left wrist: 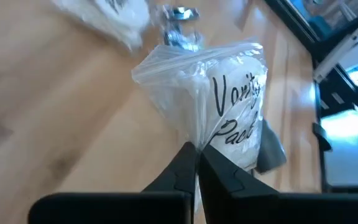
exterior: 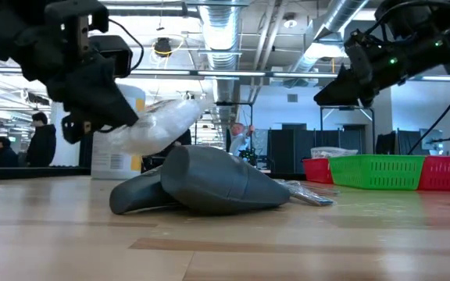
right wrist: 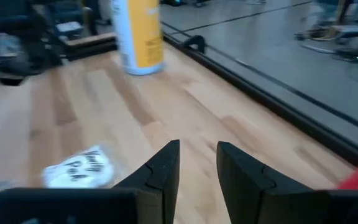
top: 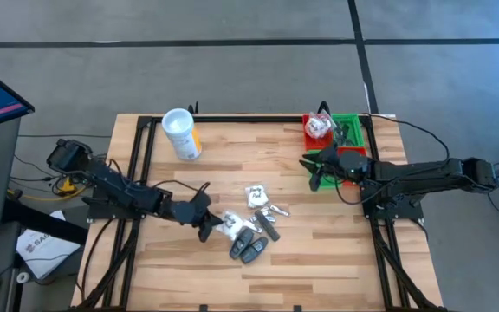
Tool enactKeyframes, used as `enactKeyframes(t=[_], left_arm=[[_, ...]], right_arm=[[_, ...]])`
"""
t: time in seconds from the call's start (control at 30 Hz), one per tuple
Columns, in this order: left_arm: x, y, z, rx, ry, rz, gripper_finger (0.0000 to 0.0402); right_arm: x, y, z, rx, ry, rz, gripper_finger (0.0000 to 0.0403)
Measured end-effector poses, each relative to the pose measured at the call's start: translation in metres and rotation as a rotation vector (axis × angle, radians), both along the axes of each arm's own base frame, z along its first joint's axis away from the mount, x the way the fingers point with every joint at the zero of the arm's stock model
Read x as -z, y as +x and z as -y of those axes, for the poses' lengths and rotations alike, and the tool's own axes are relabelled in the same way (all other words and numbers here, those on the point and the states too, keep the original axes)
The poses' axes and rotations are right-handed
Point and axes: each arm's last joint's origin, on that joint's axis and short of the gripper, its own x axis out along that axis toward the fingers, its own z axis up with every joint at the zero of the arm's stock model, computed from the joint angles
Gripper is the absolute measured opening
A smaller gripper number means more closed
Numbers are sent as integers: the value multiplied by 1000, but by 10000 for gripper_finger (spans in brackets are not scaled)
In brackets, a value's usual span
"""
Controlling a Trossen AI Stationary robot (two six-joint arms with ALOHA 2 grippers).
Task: Pick & Place Travel size toiletries
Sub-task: Put the white cotton pack into the top red bin
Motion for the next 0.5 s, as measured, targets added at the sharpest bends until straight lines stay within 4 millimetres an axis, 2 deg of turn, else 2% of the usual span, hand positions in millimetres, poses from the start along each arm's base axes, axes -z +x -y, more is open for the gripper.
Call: enactKeyframes(t=[0.17,0.5], left_arm=[[-10,9,-4,-25,91,44,0],[-47,34,-18,-92,354,144,0]], right_arm=[[-4,2,-2,-68,52,66,98],[-11,5,-6,-190,143,169,98]])
